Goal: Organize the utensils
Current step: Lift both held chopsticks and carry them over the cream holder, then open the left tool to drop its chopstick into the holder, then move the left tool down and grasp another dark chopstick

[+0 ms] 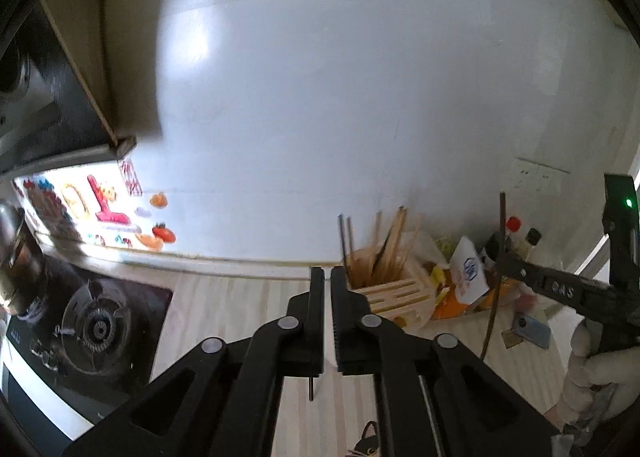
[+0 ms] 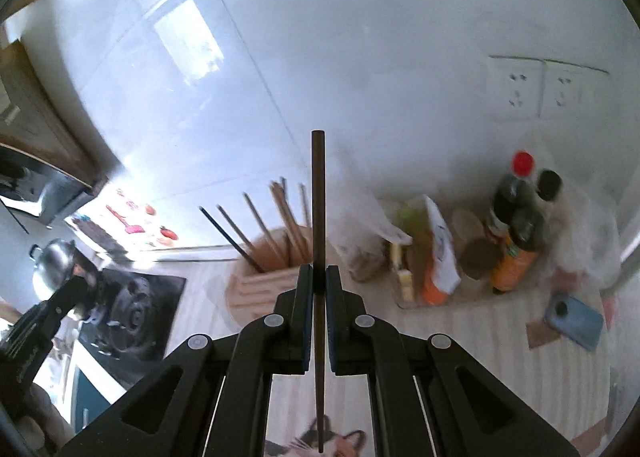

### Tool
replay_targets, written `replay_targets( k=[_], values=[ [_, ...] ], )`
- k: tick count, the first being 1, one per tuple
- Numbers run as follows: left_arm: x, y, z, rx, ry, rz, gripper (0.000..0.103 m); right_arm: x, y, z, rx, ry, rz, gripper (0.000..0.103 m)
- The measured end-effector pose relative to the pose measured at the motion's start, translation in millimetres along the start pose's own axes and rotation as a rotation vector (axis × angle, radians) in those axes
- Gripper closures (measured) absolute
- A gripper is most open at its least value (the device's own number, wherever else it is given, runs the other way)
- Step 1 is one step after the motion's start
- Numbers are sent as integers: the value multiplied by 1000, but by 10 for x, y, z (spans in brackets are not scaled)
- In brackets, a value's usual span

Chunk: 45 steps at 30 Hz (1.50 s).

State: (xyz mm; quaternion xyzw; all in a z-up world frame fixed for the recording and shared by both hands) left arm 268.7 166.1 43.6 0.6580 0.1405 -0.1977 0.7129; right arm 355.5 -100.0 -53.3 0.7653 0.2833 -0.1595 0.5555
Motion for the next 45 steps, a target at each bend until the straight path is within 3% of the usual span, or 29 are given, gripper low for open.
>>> replay_targets(
  k=[2,3,4,11,15,18,20,21,22,24,29,34,38,42,45],
  values=[
    [173,-157,-129,-61,-10,-78,68,100,-96,-18,-6,-7,-42,97],
    [297,-317,-224,-83,20,-107,48,191,-214,-10,-11,-19,-79,97],
    [376,-411,-278,-95,42,-128,45,294,-363,22,-10,-35,-119,97],
    [1431,-1523,-588,-143,125,-414,45,1033,-1404,424,72,-149,-386,97],
    [1981,-1994,-581,-138,118,-543,45,1396,-1896,649,101,-245,-501,97],
    [2224,-2220,-553,-110,114,-591,47,1566,-2114,741,98,-303,-550,97],
    [2300,-2329,-513,-73,110,-595,62,1633,-2196,764,87,-331,-565,97],
    [2326,-2382,-489,-48,113,-607,91,1659,-2230,771,79,-345,-571,97],
    [2344,-2428,-480,-39,116,-626,102,1677,-2254,773,74,-354,-575,97],
    [2336,-2534,-483,-49,103,-645,103,1692,-2284,771,64,-367,-580,97],
    [2021,-2694,-581,-68,107,-680,103,1679,-2332,758,54,-376,-588,97],
    [1291,-3034,-529,-63,88,-747,103,1517,-2385,726,37,-350,-587,97],
    [1214,-2909,-537,-144,81,-702,97,1313,-2496,683,38,-335,-587,97],
    [1553,-2647,-490,-137,103,-604,54,1251,-2544,759,63,-350,-583,97],
    [1845,-2646,-458,-93,127,-601,54,1249,-2540,871,73,-371,-574,97]
  ],
)
Point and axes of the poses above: each gripper's, at about its wrist camera, not at the fingertips, and x roughly the way its jaws point, z to its right, y to its top, the point moved 1 cm from there along x, roughly the way its jaws point, and after that the axes turned 14 degrees about z, right-handed, at the moved point
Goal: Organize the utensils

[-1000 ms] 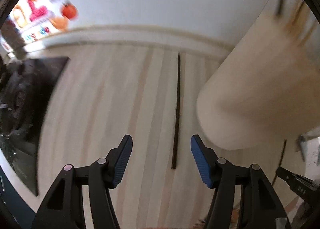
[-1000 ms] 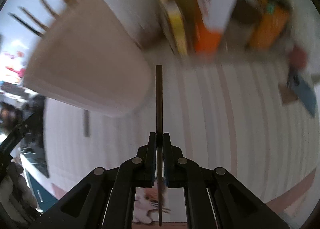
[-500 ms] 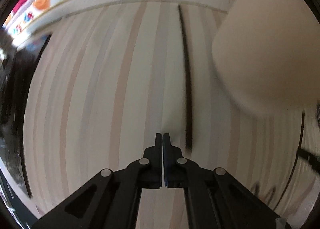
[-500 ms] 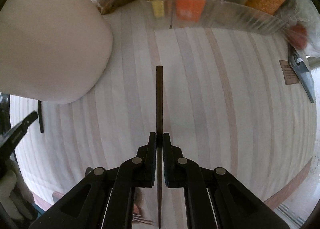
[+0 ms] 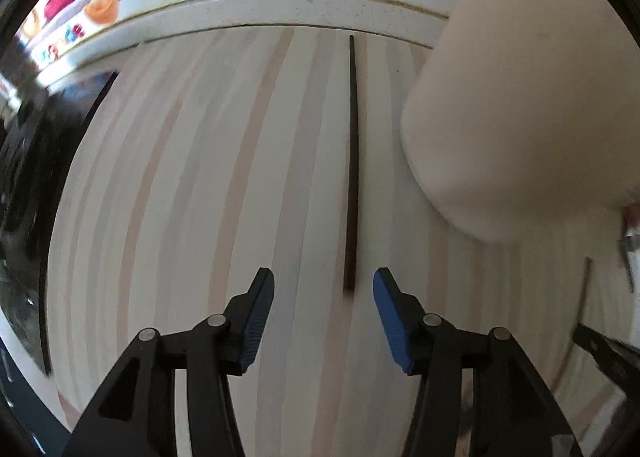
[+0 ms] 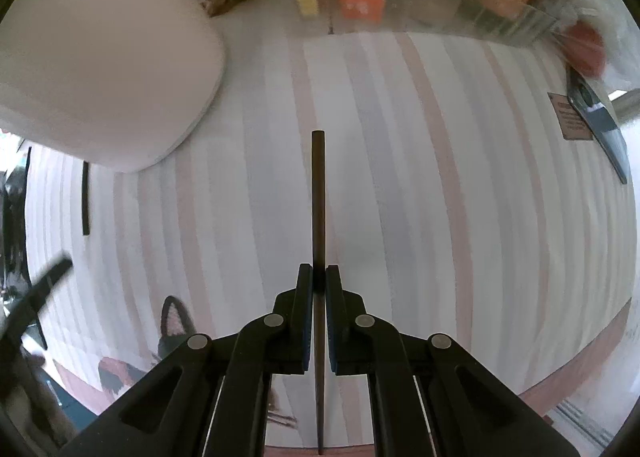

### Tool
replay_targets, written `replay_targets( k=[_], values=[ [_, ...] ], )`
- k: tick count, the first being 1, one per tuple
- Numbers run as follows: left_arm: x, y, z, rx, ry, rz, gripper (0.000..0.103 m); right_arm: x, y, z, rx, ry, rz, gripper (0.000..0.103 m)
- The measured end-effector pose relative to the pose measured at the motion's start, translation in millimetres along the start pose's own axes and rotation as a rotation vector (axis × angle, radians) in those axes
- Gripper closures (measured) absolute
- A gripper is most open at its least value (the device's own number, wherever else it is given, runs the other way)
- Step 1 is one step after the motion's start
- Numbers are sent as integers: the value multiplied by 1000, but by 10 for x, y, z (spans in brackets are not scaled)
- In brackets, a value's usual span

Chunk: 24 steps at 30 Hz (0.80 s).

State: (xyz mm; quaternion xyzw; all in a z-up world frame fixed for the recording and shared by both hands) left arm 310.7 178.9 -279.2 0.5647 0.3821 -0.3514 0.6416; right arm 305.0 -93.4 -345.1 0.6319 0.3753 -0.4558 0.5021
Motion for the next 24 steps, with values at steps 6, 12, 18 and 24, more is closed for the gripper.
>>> replay_targets(
  k=[6,12,18,24],
  values=[
    [168,34,131,81,21,18,98,35,40,87,12,-33,12,97],
    [-129,-436,307,91,2,-52,98,54,16,154,13,-33,-1,97],
    [-674,-1450,387,102,-40,-195,98,37,-285,176,-27,-16,-34,97],
    [-824,-1632,449,68,-75,-215,96,84,-503,214,-33,-11,-67,97]
  ],
)
Point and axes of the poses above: each gripper's, at about its wrist camera, not at the fingertips, and x roughly the way its jaws point, z to its right, y to its top, the point moved 1 cm from there along x, roughly the way its jaws point, and after that the axes turned 14 degrees about z, right-handed, at the moved point
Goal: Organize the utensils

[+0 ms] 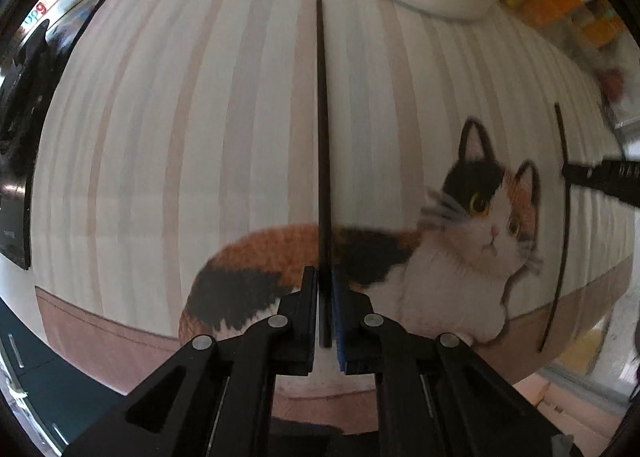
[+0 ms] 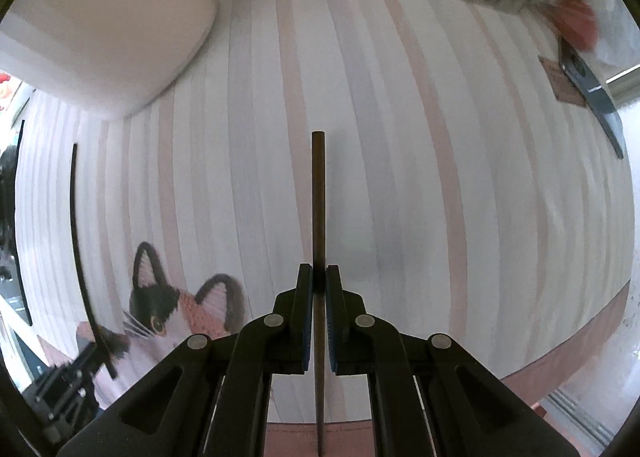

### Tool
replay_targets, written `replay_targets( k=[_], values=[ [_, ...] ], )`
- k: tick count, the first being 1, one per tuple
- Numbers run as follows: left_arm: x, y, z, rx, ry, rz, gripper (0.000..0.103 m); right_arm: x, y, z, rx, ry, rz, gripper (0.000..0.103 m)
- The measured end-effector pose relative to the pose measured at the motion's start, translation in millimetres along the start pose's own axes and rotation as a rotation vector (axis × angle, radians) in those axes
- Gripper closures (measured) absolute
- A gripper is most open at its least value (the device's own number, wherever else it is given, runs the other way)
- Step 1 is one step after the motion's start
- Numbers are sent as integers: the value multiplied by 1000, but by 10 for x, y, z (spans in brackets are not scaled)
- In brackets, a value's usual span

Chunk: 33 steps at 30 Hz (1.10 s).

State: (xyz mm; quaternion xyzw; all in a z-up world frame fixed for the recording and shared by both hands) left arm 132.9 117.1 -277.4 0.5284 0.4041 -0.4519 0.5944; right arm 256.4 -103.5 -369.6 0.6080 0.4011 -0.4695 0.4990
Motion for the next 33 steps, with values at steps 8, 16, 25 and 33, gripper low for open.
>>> replay_targets(
  k=[8,16,25,33],
  values=[
    [258,885,-259,29,99,120,63,56,179,-11,-2,-1,26,97],
    [545,1055,-701,-127,152,213,10,-86,406,-23,41,-7,43,97],
    [668,1134,-831,-120,141,231,0,-199,271,-31,49,-36,9,97],
    [647,1116,-925,-98,134,229,0,-55,148,-23,37,-55,-11,97]
  ],
)
Point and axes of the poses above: each gripper's, at about its wrist camera, not at the fingertips, and x roughly the way its jaws point, z to its right, y to its top, the point moved 1 cm from there along x, roughly the way its jaws point, and after that the axes turned 14 degrees about z, right-handed, at the moved point
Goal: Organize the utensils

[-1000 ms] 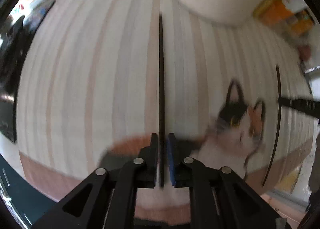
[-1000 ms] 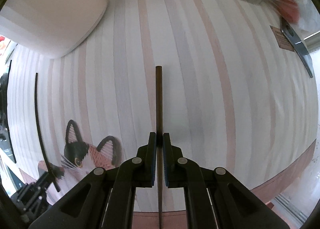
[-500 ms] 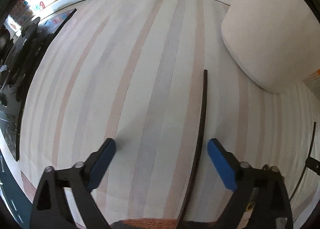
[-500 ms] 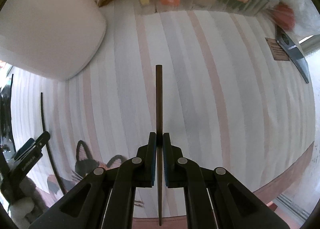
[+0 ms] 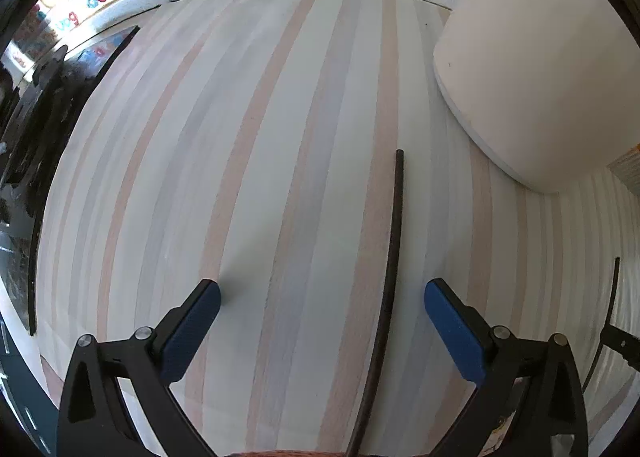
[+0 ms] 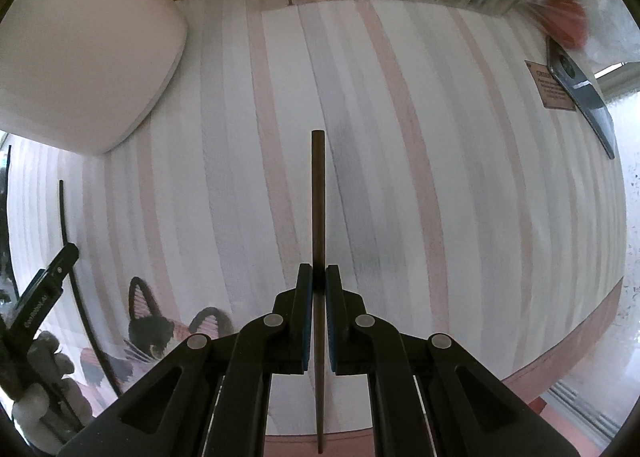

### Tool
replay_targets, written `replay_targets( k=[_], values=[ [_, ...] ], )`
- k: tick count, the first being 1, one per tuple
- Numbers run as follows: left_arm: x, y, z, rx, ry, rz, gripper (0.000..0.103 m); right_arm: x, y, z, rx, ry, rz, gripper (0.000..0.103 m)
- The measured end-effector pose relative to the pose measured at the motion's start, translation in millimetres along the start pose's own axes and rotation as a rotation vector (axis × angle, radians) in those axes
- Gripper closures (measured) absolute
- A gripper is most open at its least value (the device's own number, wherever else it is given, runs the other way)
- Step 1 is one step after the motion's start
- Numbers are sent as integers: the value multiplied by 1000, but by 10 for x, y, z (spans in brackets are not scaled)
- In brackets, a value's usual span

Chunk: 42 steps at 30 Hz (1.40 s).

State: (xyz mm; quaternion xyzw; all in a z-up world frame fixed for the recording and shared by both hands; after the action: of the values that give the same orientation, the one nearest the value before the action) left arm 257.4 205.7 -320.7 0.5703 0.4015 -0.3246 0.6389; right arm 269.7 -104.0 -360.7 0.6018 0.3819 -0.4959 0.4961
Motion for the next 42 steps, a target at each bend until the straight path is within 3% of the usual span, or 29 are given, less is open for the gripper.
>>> replay_targets(
  k=[2,5,7,8,10,11,19,23,27,42],
  values=[
    [-1,28,-5,21,-7,-1,2,-6,61,-22,-1,-3,-4,97],
    [-131,151,191,54,-27,3,23,29,41,-83,-5,-3,-4,97],
    [-215,132,334,81,-42,5,50,32,36,-103,-8,-1,-5,97],
    [-223,138,343,92,-48,4,57,33,32,-115,-9,0,-5,97],
    [-233,154,366,107,-61,-5,96,42,70,-140,-11,4,-6,97],
    [-292,193,514,102,-77,-19,100,57,135,-147,-13,5,-7,97],
    [-338,136,550,93,-86,-34,100,89,145,-157,-22,21,-5,97],
    [-600,131,848,84,-88,-32,100,88,130,-107,-20,34,8,97],
    [-818,156,889,97,-108,-11,100,-32,126,-70,-22,62,46,97],
    [-1810,355,731,94,-182,195,100,-721,188,87,-35,186,205,97]
  ],
)
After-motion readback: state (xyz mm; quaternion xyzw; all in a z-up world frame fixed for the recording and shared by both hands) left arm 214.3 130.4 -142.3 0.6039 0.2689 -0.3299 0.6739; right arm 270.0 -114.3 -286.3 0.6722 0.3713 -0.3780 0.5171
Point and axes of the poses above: each gripper's, at about its wrist camera, not at the fingertips, and x roughly the way its jaws point, z to its right, y to its top, the point moved 1 cm from there along x, roughly the way its jaws point, and after that the axes turned 14 degrees about z, right-handed, at the moved point
